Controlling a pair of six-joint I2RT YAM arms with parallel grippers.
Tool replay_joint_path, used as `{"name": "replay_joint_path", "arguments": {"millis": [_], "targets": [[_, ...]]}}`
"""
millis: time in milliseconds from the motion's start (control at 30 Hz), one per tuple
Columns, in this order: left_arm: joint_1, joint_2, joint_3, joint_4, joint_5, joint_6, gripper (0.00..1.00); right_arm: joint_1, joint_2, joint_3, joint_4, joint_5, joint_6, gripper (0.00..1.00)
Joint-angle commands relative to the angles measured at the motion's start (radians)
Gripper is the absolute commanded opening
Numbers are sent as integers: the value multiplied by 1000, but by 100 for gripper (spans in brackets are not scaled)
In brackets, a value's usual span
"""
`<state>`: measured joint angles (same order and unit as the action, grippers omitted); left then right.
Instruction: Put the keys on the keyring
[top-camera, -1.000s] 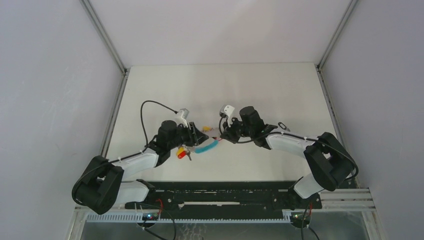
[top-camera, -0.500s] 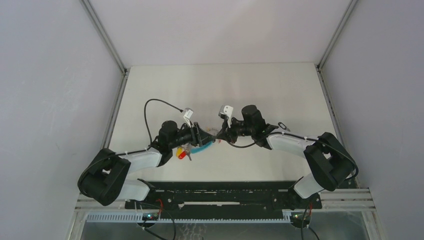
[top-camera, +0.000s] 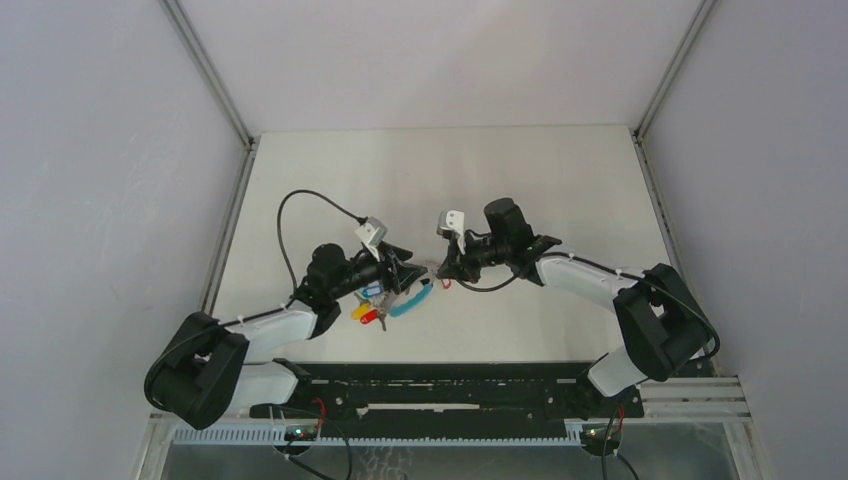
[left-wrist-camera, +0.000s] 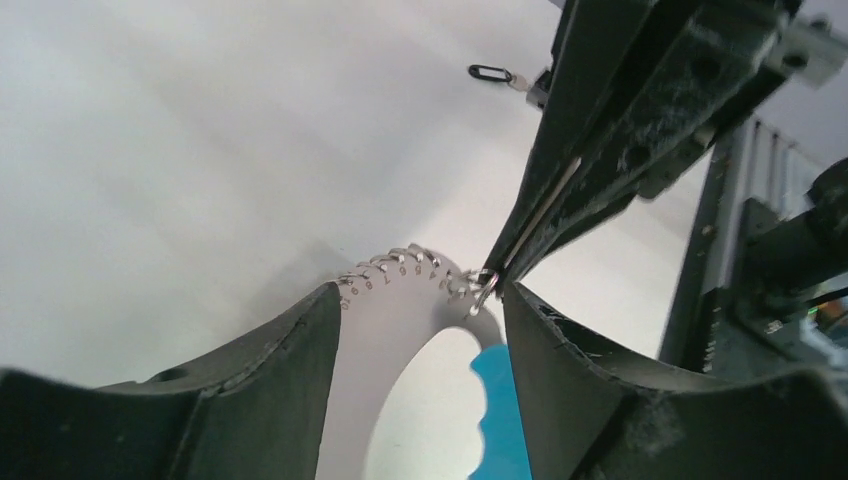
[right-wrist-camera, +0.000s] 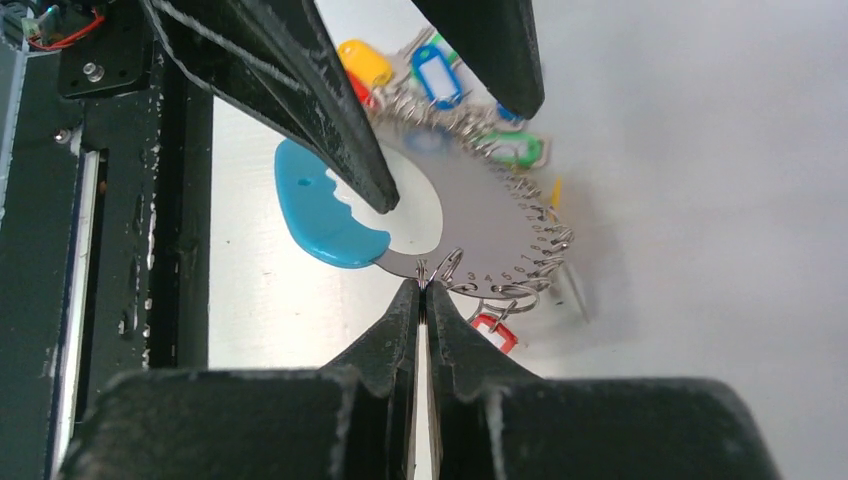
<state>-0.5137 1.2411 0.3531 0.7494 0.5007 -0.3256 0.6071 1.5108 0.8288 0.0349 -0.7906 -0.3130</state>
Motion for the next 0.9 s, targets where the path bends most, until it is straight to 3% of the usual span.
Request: {"name": "replay_joint_path", "arguments": {"millis": [0, 167, 267, 367, 867], "targets": [[4, 36, -49, 201, 51, 235, 66, -13, -5, 78, -90, -84, -187, 0], [22, 170, -69, 485, 179, 334, 65, -22, -22, 78, -122, -112, -336, 0], [71, 242, -56, 648, 267, 339, 54, -24, -37, 79, -149, -111, -410, 0], [100, 289, 0, 651, 364, 335, 42, -27, -43, 89, -188, -112, -480, 0], [65, 364, 44, 632, 461, 357, 36, -26, -18, 147, -283, -115, -574, 0]]}}
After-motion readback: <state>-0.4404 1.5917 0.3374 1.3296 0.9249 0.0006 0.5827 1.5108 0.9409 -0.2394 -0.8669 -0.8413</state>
